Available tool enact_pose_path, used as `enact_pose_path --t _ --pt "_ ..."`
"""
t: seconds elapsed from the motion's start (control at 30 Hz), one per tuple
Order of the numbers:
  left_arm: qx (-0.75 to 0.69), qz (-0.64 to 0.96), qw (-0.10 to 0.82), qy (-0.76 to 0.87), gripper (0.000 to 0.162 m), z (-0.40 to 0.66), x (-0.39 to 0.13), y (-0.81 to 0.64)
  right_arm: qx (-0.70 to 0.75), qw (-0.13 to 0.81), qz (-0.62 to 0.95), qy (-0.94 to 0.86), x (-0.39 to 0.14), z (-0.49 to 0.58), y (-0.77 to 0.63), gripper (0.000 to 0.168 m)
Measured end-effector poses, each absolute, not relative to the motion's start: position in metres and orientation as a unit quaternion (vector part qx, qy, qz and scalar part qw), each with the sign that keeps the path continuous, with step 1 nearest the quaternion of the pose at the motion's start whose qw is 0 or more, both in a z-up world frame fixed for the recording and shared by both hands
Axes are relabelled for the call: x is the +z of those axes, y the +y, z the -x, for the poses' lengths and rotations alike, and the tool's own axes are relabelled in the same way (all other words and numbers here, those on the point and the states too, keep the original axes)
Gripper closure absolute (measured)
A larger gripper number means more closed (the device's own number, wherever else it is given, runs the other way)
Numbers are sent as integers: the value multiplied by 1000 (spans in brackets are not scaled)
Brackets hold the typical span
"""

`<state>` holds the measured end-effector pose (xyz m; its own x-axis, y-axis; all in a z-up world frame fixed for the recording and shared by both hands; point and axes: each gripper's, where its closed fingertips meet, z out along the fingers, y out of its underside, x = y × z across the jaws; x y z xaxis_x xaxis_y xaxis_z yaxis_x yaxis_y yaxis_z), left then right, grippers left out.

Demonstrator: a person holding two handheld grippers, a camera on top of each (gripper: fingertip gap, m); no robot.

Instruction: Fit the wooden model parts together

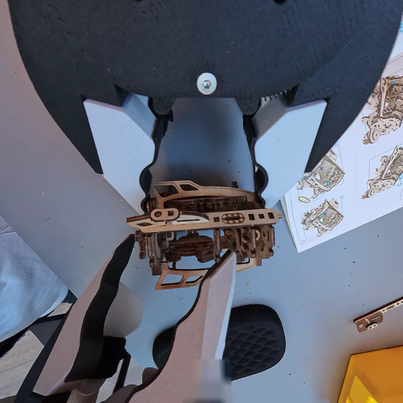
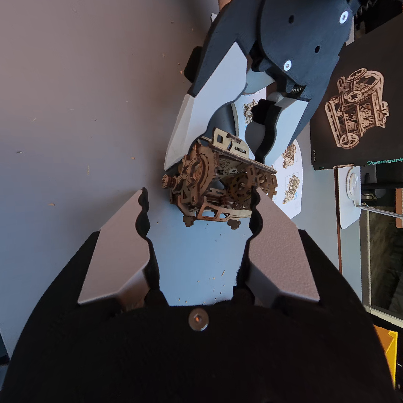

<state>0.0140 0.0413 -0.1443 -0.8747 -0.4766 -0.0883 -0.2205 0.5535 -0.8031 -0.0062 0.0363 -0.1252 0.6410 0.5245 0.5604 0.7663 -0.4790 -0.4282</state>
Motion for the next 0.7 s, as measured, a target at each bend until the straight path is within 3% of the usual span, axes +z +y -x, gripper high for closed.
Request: enact_pose_path --t 0.53,0.7 --pt "-452 201 117 861 67 -9 -142 42 -74 415 813 -402 -91 -1 29 70" --pt "-465 206 99 855 67 -8 -140 43 17 447 818 -361 -72 -3 27 95"
